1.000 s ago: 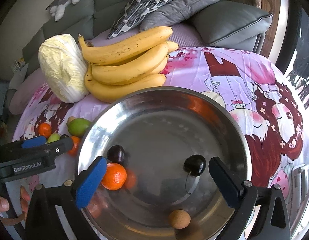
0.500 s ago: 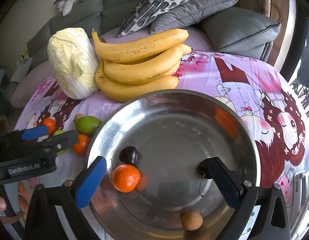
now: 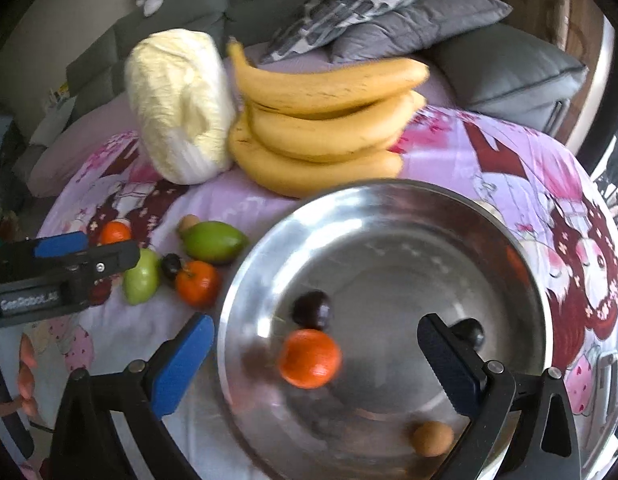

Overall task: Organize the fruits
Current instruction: 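Move both tools away from the bowl back toward the remaining fruit, then grasp a green pear-like fruit with the left tool while the right tool grasps a tangerine, then carry the green fruit with the left tool while the right tool carries the tangerine over the bowl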

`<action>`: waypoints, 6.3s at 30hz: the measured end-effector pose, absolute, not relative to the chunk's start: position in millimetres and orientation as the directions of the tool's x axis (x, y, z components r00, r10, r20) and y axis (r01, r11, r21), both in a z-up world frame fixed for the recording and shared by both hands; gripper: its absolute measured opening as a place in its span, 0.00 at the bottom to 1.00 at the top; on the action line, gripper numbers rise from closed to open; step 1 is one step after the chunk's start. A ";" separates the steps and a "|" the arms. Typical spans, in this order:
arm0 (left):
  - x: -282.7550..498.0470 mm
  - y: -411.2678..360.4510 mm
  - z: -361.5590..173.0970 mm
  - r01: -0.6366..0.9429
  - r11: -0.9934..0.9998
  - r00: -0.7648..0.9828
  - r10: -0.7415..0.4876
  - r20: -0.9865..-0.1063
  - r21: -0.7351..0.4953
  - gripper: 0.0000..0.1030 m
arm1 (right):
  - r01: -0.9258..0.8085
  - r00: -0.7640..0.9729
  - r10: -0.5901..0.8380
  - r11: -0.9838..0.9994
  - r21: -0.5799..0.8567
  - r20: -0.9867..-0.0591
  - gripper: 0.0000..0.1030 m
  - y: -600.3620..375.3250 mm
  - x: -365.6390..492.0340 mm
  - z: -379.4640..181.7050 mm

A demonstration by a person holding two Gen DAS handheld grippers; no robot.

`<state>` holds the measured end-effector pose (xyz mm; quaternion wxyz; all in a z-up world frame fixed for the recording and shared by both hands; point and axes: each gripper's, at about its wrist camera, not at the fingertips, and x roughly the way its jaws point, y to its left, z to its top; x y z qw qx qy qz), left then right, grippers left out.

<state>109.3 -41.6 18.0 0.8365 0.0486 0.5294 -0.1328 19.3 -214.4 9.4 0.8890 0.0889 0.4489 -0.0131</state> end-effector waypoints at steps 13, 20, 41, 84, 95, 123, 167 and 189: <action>122.1 15.9 15.6 0.173 0.982 0.410 -0.143 -0.901 -0.077 0.91 | -0.019 0.584 0.137 0.988 0.156 -0.800 1.00 -151.0 34.9 12.3; 120.5 8.8 4.1 0.202 0.976 0.374 -0.152 -0.915 -0.080 0.91 | -0.050 0.577 0.142 0.989 0.138 -0.805 1.00 -132.5 40.3 6.3; 127.3 4.7 -13.9 0.177 0.955 0.291 -0.283 -0.914 -0.239 0.81 | -0.097 0.607 0.135 0.991 0.095 -0.783 0.60 -123.8 54.0 5.5; 135.4 -23.0 -35.3 0.228 0.936 0.219 -0.316 -0.923 -0.266 0.67 | -0.113 0.575 0.053 0.994 -0.015 -0.816 0.38 -105.8 71.1 -22.8; 134.8 -48.2 -46.3 0.254 0.934 0.191 -0.302 -0.934 -0.251 0.55 | -0.113 0.568 0.086 0.993 0.026 -0.818 0.38 -107.6 59.2 -18.2; 145.1 -34.0 -54.2 0.213 0.939 0.203 -0.312 -0.928 -0.269 0.39 | -0.119 0.554 0.113 0.991 0.056 -0.825 0.38 -108.6 56.8 -18.4; 98.7 -52.3 29.3 0.285 0.945 0.394 -0.269 -0.879 -0.161 0.39 | -0.032 0.639 0.142 0.987 0.159 -0.756 0.38 -169.8 24.8 29.5; 82.8 -161.9 24.1 0.486 0.867 0.341 -0.307 -0.889 -0.113 0.39 | 0.266 0.651 -0.022 0.943 0.201 -0.759 0.38 -293.5 0.9 31.3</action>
